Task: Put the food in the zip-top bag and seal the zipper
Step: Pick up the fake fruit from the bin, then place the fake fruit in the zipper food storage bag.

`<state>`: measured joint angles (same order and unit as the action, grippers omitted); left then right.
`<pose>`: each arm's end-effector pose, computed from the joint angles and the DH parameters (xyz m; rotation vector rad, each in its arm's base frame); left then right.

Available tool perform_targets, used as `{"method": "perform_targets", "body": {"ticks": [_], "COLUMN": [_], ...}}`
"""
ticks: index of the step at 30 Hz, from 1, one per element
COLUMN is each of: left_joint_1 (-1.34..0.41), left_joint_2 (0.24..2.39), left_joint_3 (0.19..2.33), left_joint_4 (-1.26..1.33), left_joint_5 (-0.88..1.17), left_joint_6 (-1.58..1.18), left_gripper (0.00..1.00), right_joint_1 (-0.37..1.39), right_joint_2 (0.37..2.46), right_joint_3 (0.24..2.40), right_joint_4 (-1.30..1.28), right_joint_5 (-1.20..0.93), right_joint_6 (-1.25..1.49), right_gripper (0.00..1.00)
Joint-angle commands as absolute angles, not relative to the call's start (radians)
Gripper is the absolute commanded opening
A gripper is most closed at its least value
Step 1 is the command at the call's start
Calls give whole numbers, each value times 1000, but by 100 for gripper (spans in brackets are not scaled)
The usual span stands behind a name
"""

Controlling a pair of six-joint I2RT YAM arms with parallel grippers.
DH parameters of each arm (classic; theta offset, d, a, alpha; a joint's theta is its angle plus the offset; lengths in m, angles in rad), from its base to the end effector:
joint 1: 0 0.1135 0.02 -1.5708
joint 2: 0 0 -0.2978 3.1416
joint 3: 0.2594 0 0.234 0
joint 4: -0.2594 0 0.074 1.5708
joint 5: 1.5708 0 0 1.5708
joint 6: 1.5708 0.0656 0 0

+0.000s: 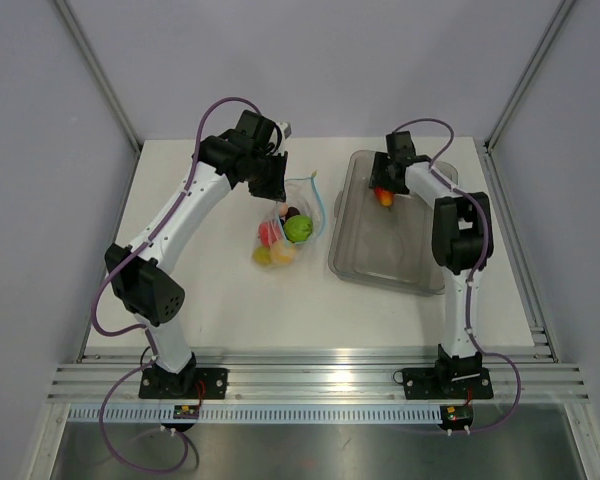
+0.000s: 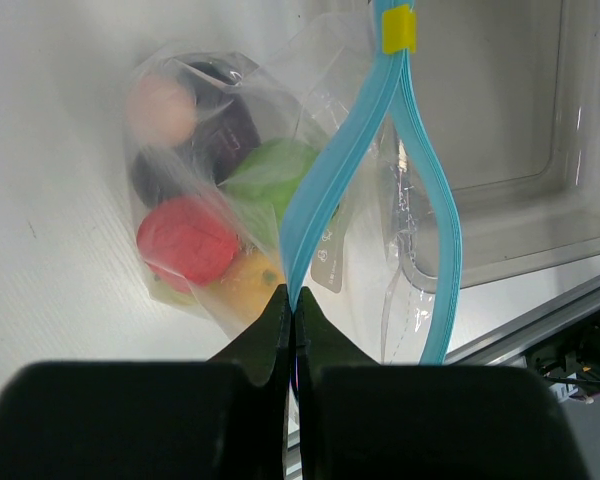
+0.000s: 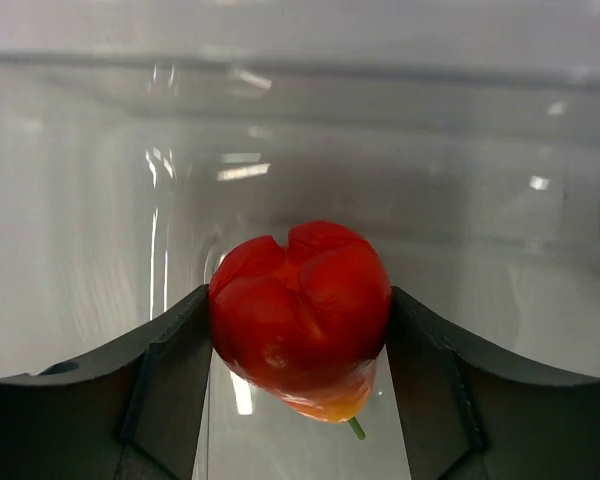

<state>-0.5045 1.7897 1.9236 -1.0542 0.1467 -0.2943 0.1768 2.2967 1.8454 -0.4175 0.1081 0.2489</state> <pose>0.3323 -0.1945 0.3833 0.3305 2.5304 -0.5073 0.5302 0.0875 0.1853 0.1359 2.4298 0.0595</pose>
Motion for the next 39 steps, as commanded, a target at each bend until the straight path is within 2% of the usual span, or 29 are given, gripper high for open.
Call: {"method": "perform_targets", "body": {"ticks": [1, 4, 8, 14, 19, 29, 33, 34, 37, 39], "left_joint_1": [-506, -506, -506, -508, -508, -508, -508, -508, -508, -508], "left_joint_2": [1790, 1790, 1787, 1752, 1740, 1726, 1723, 1723, 1720, 1723], "left_joint_3": [1953, 1953, 1954, 1905, 1904, 1881, 1882, 1879, 1878, 1876], "left_joint_4": [-1037, -1034, -1043, -1025, -1023, -1012, -1005, -1006, -1002, -999], "left_joint_5": [150, 169, 163, 166, 163, 184, 189, 195, 204, 204], "left_joint_6": [-290, -287, -287, -298, -299, -307, -305, -305, -304, -304], "left_gripper": [0, 0, 0, 0, 0, 0, 0, 0, 0, 0], "right_joint_1": [172, 178, 250, 435, 552, 693, 703, 704, 706, 706], "right_joint_2": [2062, 1912, 1718, 1528, 1503, 1627, 1687, 1696, 1707, 1704], "right_joint_3": [1740, 1616, 1473, 1468, 1503, 1588, 1621, 1632, 1637, 1637], "right_joint_4": [-367, -364, -353, -436, -429, -436, -446, -446, -446, -443], "right_joint_5": [80, 5, -15, 49, 45, 60, 55, 54, 55, 58], "right_joint_6": [311, 363, 371, 359, 393, 400, 393, 393, 388, 387], "right_gripper": [56, 50, 51, 53, 53, 55, 64, 74, 84, 85]}}
